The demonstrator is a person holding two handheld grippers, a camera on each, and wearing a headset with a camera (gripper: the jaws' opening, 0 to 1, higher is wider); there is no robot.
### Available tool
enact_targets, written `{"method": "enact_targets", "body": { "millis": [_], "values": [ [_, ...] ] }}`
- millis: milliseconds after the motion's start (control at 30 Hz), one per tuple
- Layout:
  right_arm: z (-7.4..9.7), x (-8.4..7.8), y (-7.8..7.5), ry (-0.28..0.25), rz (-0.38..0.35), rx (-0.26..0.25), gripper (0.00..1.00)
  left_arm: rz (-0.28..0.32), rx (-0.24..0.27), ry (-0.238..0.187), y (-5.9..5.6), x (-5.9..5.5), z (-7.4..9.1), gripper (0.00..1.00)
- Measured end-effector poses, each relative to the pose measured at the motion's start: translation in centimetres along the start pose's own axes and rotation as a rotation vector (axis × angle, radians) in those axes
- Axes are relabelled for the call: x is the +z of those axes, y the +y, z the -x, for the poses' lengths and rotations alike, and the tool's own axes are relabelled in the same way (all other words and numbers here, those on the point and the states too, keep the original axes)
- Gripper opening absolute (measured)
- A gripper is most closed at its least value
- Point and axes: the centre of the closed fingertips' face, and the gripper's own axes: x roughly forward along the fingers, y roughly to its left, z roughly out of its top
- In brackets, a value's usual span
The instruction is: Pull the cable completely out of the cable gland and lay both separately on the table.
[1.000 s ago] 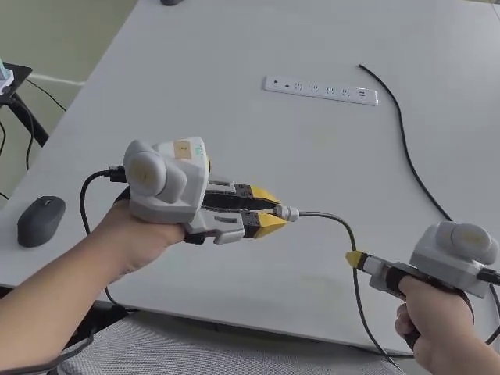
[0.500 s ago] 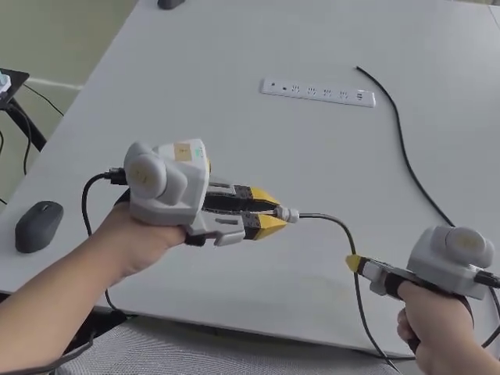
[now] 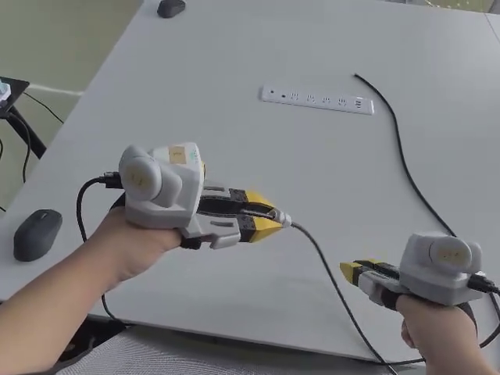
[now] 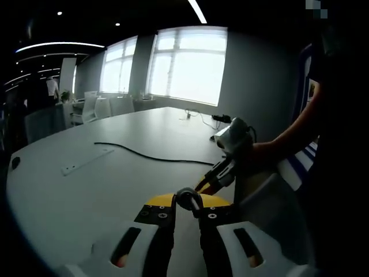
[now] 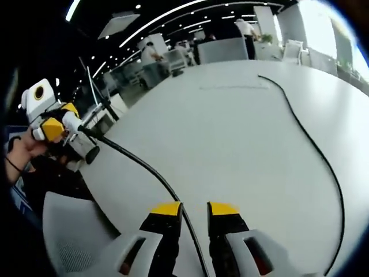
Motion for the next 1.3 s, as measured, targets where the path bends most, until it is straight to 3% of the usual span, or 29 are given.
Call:
{"method": "enact_targets", "body": {
  "millis": [100,300,333,367,500,533,600,667,700,967,1300],
  "values": [
    [0.4,1.7,1.1,-0.048,0.059,0.036,0.23,-0.002,0.000,0.009,0.0,-0.3,0.0,0.15],
    [1.4,5.2,4.4,-0.124,0.320,0.082,0.26,0.006,-0.001,0.014,0.0,-0.5,0.1,0.15],
    [1.6,5.8,5.6,-0.139,0.377,0.105,0.26,0.006,-0.001,0.015,0.0,-0.5,0.1,0.15],
    [1.6,6.0,5.9,-0.141,0.396,0.112,0.26,0.007,-0.002,0.015,0.0,-0.5,0.1,0.15],
    [1.7,6.3,9.2,-0.141,0.585,0.183,0.26,0.013,-0.002,0.013,0.0,-0.6,0.2,0.15],
    [1.7,6.5,9.9,-0.157,0.651,0.183,0.25,0.014,-0.003,0.014,0.0,-0.6,0.2,0.15],
    [1.4,5.9,10.6,-0.124,0.721,0.185,0.23,0.015,-0.003,0.014,-0.1,-0.6,0.2,0.15],
    [1.1,5.8,10.8,-0.118,0.805,0.160,0.22,0.016,-0.004,0.013,-0.1,-0.5,0.2,0.15],
    [1.0,5.7,11.4,-0.120,0.838,0.174,0.21,0.015,-0.004,0.012,-0.2,-0.5,0.2,0.15],
    [0.4,6.4,12.9,-0.134,0.865,0.199,0.12,0.021,-0.007,0.010,-0.4,-0.5,0.1,0.15],
    [0.2,6.2,13.1,-0.142,0.862,0.218,0.01,0.017,-0.008,0.012,-0.6,-0.6,0.1,0.15]
  ]
}}
